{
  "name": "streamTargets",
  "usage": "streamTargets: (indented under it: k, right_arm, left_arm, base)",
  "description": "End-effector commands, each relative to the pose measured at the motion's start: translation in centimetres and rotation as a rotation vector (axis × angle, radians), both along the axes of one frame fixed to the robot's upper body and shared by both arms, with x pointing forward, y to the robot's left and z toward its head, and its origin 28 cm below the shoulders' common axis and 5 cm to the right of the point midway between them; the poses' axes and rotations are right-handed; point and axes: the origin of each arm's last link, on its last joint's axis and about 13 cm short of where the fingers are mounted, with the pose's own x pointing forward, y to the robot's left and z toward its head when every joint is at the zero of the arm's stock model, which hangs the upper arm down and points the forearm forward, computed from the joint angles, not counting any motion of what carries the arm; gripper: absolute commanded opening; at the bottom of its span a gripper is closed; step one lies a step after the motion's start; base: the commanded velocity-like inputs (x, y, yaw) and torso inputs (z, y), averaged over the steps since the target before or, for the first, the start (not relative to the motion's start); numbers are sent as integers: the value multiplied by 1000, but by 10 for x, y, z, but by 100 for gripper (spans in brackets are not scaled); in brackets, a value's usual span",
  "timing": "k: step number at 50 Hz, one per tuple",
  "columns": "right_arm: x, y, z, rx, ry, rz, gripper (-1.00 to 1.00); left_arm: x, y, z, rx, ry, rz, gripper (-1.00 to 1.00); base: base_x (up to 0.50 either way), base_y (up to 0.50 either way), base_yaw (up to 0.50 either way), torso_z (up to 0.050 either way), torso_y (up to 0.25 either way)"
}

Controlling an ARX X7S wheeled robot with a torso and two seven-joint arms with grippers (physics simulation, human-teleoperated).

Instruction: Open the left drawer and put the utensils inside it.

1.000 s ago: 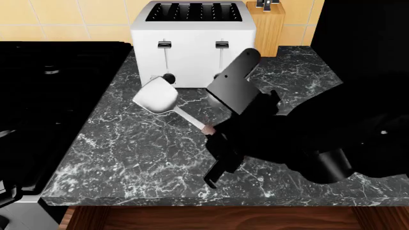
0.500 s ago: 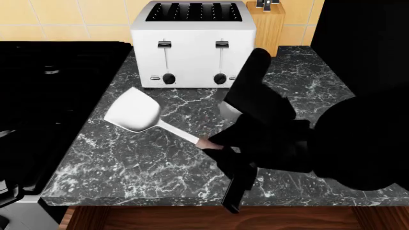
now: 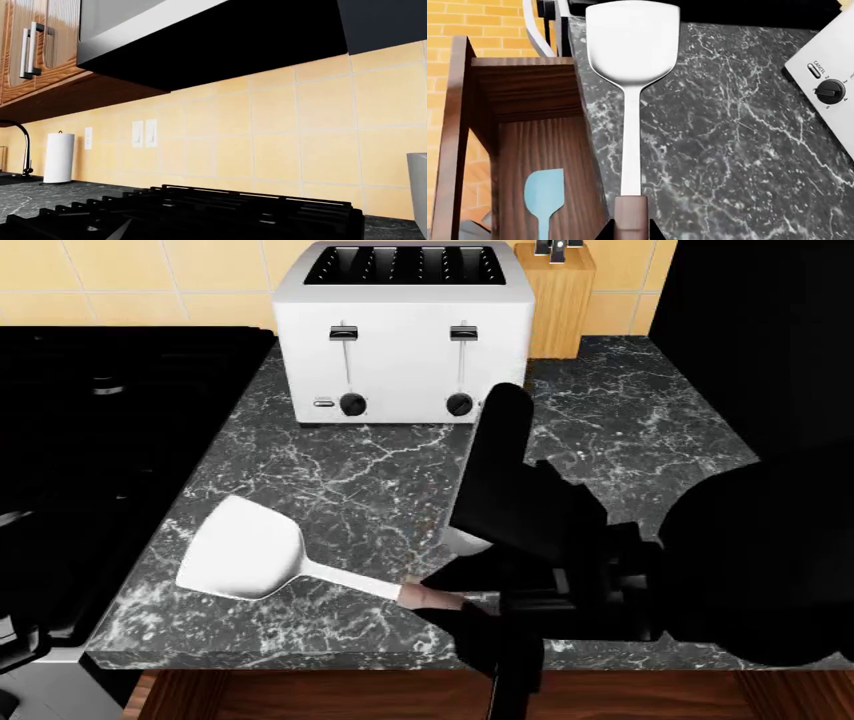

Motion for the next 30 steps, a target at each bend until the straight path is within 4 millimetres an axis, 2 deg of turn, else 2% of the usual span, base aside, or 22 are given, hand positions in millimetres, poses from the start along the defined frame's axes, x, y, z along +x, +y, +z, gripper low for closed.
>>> streamTargets:
  k: [1, 13, 30]
  right_arm:
    - [-5, 4, 1, -47, -13, 71, -100]
    - [-16, 14, -4, -79, 2, 156, -100]
    - [-18, 15, -11, -119, 68, 170, -100]
  left_arm:
    - [0, 0, 0, 0, -1, 0, 100]
    - [0, 0, 0, 2, -1, 0, 100]
    - [0, 0, 1, 1, -2, 1, 100]
  base:
    - [0, 0, 0, 0, 0]
    - [0, 0, 0, 0, 0]
    - [0, 0, 0, 0, 0]
